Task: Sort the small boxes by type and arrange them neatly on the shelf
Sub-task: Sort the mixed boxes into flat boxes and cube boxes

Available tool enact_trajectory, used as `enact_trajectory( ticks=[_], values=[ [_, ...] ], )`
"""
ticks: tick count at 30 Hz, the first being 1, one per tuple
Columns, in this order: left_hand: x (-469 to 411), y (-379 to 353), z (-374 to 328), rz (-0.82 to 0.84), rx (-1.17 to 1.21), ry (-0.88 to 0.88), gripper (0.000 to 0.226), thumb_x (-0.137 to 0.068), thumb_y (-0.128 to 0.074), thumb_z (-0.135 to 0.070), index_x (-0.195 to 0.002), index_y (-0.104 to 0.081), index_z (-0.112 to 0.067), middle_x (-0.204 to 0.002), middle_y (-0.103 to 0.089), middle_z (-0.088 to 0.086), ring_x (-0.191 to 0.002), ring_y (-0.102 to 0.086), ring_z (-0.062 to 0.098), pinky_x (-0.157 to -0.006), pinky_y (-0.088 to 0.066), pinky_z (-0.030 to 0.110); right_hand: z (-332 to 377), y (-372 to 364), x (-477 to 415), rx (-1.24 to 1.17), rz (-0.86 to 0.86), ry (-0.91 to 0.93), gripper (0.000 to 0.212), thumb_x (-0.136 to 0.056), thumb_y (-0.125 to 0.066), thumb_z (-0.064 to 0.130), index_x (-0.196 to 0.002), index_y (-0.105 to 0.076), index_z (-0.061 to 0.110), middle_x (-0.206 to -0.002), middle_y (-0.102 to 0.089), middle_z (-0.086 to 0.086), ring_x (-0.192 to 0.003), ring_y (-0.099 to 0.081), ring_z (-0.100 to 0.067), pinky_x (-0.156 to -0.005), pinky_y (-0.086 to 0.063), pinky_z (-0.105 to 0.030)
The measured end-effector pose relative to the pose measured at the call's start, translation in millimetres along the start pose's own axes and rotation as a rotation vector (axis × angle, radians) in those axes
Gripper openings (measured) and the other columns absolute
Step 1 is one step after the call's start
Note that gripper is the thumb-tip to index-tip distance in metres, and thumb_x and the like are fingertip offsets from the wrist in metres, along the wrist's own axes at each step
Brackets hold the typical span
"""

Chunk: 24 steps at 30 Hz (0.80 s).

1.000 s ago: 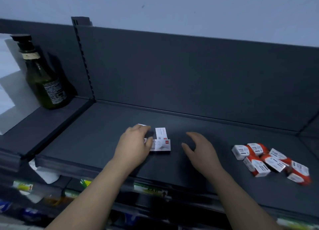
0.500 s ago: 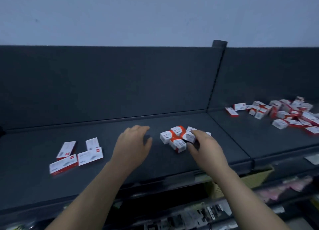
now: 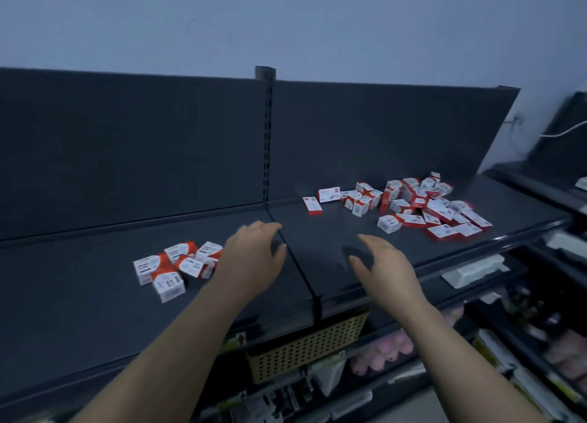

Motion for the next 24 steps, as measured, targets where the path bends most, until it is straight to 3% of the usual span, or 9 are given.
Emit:
enact_trajectory(
  ticks=[13,15,19,24],
  values=[
    [-112,-84,-20,0.103,-0.006,0.040,0.042,-0.093,-0.052,-0.032,-0.132,-0.051,-0.018,-0.126,-0.057,0.003,-0.118,-0.051,0.022,-0.098,-0.043,0.036,-87,2,-98,-0.046,-0.002,-0.087,0.045,-0.091,-0.060,0.027,-0.134,-0.052,0.015,-0.134,-0.057,-0.004,-0.120,-0.054,-0.021,-0.094,-0.044,-0.029],
    [-135,-96,-16,0.116,-0.007,0.037,0.038,-0.092,-0.052,-0.031,-0.128,-0.054,-0.018,-0.124,-0.058,0.003,-0.115,-0.052,0.022,-0.096,-0.045,0.037,-92,0,-119,-0.050,-0.004,-0.083,0.042,-0.091,-0.061,0.024,-0.131,-0.054,0.015,-0.129,-0.060,-0.004,-0.115,-0.056,-0.022,-0.086,-0.040,-0.024],
    [-170,-117,-11,0.146,0.010,0.071,0.031,-0.092,-0.053,-0.031,-0.118,-0.061,-0.016,-0.111,-0.060,0.005,-0.100,-0.057,0.021,-0.085,-0.049,0.037,-104,-2,-151,-0.037,0.019,-0.088,0.043,-0.091,-0.061,0.023,-0.133,-0.052,0.018,-0.130,-0.059,-0.003,-0.114,-0.056,-0.019,-0.086,-0.043,-0.024],
    [-200,-149,-6,0.188,0.013,0.116,0.037,-0.092,-0.055,-0.031,-0.125,-0.057,-0.016,-0.121,-0.056,0.007,-0.108,-0.056,0.023,-0.088,-0.047,0.033,-118,-10,-184,-0.038,0.075,-0.090,0.041,-0.092,-0.059,0.027,-0.132,-0.051,0.020,-0.130,-0.057,-0.001,-0.112,-0.056,-0.017,-0.084,-0.042,-0.023]
  ],
)
Point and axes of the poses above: each hand's wrist, its own x-axis away from the middle knuckle, its own y-axis out of the back of the hand, z = x × y, the point moved 8 cm from there along -x, towards the middle knuckle
